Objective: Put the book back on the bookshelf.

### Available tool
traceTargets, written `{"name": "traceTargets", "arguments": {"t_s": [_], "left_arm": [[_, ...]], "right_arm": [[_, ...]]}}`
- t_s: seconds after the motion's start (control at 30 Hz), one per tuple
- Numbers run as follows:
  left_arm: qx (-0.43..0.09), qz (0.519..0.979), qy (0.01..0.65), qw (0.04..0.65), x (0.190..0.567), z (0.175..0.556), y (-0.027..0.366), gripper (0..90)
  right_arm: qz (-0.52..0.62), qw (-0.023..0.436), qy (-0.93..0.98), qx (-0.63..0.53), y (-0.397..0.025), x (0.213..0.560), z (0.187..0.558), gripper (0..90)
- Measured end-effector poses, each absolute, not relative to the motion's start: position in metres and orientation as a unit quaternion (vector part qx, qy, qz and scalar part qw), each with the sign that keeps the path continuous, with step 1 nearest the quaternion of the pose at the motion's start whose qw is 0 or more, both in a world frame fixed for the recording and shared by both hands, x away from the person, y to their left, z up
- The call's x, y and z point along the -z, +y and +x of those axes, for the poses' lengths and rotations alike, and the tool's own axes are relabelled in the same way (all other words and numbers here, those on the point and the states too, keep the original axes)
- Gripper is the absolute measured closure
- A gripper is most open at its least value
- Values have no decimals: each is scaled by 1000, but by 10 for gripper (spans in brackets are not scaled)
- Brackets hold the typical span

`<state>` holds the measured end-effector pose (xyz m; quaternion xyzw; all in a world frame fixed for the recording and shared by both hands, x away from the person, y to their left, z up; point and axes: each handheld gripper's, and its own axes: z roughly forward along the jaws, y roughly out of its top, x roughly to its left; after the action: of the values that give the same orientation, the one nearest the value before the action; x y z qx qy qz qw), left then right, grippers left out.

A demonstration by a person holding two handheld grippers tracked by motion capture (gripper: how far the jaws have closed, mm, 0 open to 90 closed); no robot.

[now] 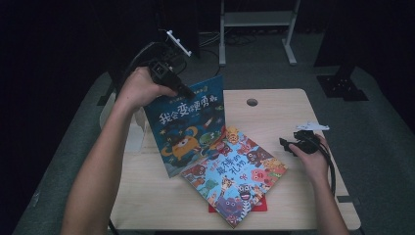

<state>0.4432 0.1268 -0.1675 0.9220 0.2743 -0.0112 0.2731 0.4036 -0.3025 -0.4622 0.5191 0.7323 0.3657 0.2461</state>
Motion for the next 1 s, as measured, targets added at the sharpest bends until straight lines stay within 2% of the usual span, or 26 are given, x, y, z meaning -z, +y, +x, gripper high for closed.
{"name": "traceTargets", "arguments": {"t_s": [0.33, 0.73, 1.0], "left_arm": [[6, 917, 283, 282, 157, 440, 143, 826], [-7, 906, 306, 293, 149, 431, 180, 826], [-11, 896, 323, 304, 146, 421, 211, 826]], "right_arm": [[542, 239, 732, -336, -310, 484, 412, 276], [549, 238, 730, -331, -312, 485, 414, 200], [546, 236, 732, -330, -312, 485, 414, 184]]}}
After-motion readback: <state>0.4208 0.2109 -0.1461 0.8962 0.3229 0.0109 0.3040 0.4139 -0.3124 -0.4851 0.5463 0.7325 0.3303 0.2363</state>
